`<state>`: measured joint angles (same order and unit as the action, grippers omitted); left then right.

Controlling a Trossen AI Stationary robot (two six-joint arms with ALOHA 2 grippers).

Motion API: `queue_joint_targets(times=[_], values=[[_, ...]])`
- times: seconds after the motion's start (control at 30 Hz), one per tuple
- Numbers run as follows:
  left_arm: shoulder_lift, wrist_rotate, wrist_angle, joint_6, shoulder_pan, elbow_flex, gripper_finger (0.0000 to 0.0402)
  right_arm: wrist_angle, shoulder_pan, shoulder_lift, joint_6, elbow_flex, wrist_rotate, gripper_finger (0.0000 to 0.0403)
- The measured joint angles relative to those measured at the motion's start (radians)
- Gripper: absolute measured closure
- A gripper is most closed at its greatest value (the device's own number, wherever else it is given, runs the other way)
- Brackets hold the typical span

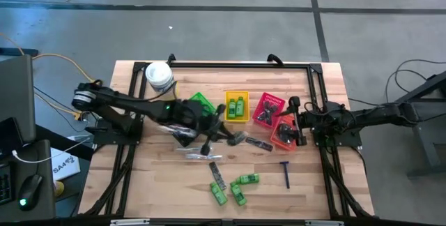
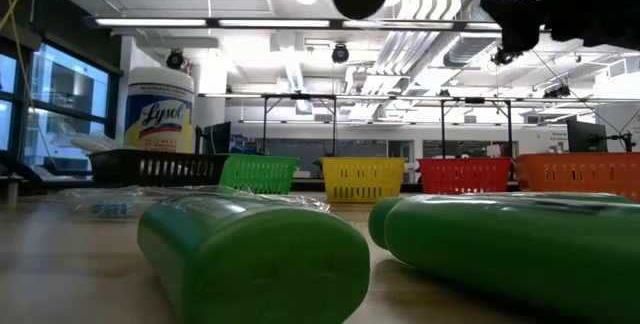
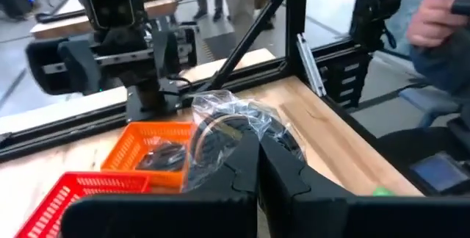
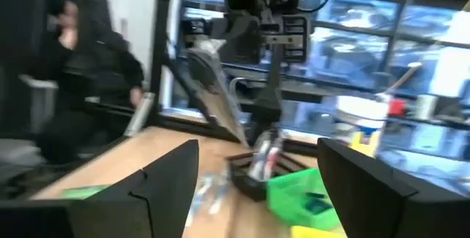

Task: Pick & Place Travel size toiletries
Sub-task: Put the black hair brush into the red bin

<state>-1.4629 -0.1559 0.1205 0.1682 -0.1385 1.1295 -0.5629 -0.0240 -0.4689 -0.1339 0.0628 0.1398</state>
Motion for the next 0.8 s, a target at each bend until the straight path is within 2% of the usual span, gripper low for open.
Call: queue_joint_targets(times=[0.07, 0.17, 0.43, 0.73, 0.8], values=[[-0.036, -0.058, -0.004, 0.010, 0.016, 0.043, 0.0401, -0.052, -0.005, -0.040, -0.025, 0.000, -0.025, 0.0133], [-0.067, -0.128, -0.002, 0.055, 0.022, 0.092, 0.0401, -0.119, -0.005, -0.094, -0.023, 0.000, 0.011, 0.0133], [-0.120, -0.234, 0.074, 0.160, 0.028, 0.176, 0.0401, -0.310, -0.004, -0.222, 0.031, 0.004, 0.088, 0.0133], [-0.182, -0.324, 0.071, 0.177, 0.048, 0.247, 0.0401, -0.307, -0.002, -0.431, 0.058, 0.162, 0.105, 0.0133], [-0.182, -0.325, 0.072, 0.199, 0.048, 0.251, 0.0401, -0.313, 0.004, -0.478, 0.058, 0.202, 0.158, 0.0133]])
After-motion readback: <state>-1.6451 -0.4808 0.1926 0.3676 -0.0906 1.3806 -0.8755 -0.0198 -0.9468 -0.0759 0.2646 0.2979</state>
